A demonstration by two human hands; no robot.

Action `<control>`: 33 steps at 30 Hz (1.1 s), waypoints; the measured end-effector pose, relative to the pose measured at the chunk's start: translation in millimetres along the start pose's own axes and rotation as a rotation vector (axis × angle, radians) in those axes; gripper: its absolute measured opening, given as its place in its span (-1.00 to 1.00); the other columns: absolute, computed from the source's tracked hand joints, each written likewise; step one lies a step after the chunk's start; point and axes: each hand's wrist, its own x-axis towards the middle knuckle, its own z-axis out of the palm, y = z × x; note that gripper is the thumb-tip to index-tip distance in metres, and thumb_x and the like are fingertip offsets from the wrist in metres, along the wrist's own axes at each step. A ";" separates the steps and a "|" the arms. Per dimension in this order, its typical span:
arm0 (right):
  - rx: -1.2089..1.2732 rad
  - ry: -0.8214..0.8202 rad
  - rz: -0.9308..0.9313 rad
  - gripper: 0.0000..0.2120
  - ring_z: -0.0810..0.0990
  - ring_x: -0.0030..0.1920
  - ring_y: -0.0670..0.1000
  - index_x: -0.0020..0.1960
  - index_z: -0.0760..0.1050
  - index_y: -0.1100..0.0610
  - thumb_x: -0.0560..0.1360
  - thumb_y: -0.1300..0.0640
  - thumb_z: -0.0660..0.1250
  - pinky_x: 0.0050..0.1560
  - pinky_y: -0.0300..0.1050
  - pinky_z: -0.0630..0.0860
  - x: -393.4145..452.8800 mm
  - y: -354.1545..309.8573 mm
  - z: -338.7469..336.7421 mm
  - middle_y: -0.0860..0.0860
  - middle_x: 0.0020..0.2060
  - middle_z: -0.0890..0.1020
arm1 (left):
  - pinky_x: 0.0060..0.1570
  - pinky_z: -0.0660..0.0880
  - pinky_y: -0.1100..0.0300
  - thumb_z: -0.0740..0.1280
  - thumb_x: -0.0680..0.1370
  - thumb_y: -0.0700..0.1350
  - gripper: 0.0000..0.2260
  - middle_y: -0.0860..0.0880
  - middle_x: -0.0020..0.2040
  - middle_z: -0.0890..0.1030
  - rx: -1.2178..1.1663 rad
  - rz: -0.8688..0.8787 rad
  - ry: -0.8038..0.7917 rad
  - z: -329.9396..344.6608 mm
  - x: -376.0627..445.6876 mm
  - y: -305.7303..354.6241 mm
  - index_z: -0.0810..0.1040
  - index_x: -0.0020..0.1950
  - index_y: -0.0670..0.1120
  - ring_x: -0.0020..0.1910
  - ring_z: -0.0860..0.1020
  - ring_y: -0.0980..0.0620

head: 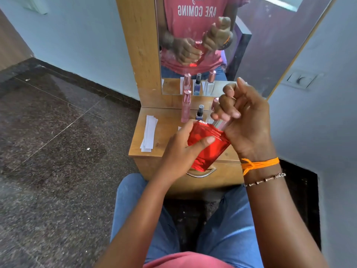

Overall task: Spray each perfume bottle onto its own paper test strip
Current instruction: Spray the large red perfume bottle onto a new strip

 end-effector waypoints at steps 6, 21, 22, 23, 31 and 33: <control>-0.160 0.305 -0.197 -0.69 0.25 -0.51 -0.10 -0.35 0.29 0.09 0.57 0.11 0.17 -0.44 -0.25 0.27 -7.6 15.3 8.6 -0.11 -0.57 0.26 | -0.07 0.42 0.22 0.38 0.45 0.08 -0.67 0.06 0.03 0.58 0.431 0.198 0.232 11.9 -2.6 -0.4 0.45 0.15 0.02 0.00 0.50 0.08; 0.187 -0.079 -0.135 -0.76 0.41 -0.27 -0.01 -0.08 0.34 0.14 0.40 0.43 0.07 -0.14 -0.14 0.46 15.6 16.6 -57.9 0.03 -0.32 0.43 | -0.10 0.52 0.32 0.35 0.42 -0.03 -0.72 0.09 -0.08 0.68 -0.474 -0.216 -0.176 1.5 -6.5 -14.5 0.53 0.10 -0.07 -0.03 0.62 0.13; -0.043 -0.010 -0.177 -0.70 0.43 -0.22 -0.01 -0.09 0.32 0.11 0.39 0.48 0.06 -0.19 -0.14 0.43 15.1 21.3 -66.3 0.04 -0.26 0.45 | -0.12 0.50 0.35 0.34 0.41 -0.05 -0.71 0.10 -0.09 0.68 -0.481 -0.209 -0.142 -0.8 -5.3 -15.3 0.53 0.10 -0.08 -0.05 0.61 0.16; -0.335 0.058 -0.226 -0.64 0.44 -0.18 -0.01 -0.08 0.31 0.08 0.40 0.52 0.08 -0.22 -0.15 0.42 14.7 27.0 -75.5 0.04 -0.19 0.47 | -0.13 0.50 0.36 0.34 0.40 -0.06 -0.70 0.11 -0.09 0.68 -0.479 -0.203 -0.116 -2.5 -4.6 -16.5 0.52 0.11 -0.09 -0.05 0.61 0.18; -1.204 0.281 -0.290 -0.45 0.50 0.12 0.13 0.26 0.34 0.15 0.34 0.51 0.30 0.01 -0.31 0.45 6.6 69.0 -110.5 0.09 0.13 0.45 | -0.10 0.49 0.36 0.34 0.42 -0.05 -0.64 0.09 -0.04 0.67 -0.459 -0.171 -0.074 -3.0 -3.3 -22.6 0.50 0.19 -0.12 0.00 0.60 0.16; -1.279 0.280 -0.338 -0.46 0.45 0.20 0.13 0.31 0.31 0.21 0.38 0.45 0.34 0.16 -0.31 0.40 1.9 66.6 -106.6 0.14 0.21 0.43 | -0.09 0.49 0.36 0.34 0.43 -0.03 -0.64 0.09 -0.02 0.67 -0.470 -0.174 -0.080 -2.0 -3.3 -23.3 0.50 0.19 -0.10 0.01 0.60 0.16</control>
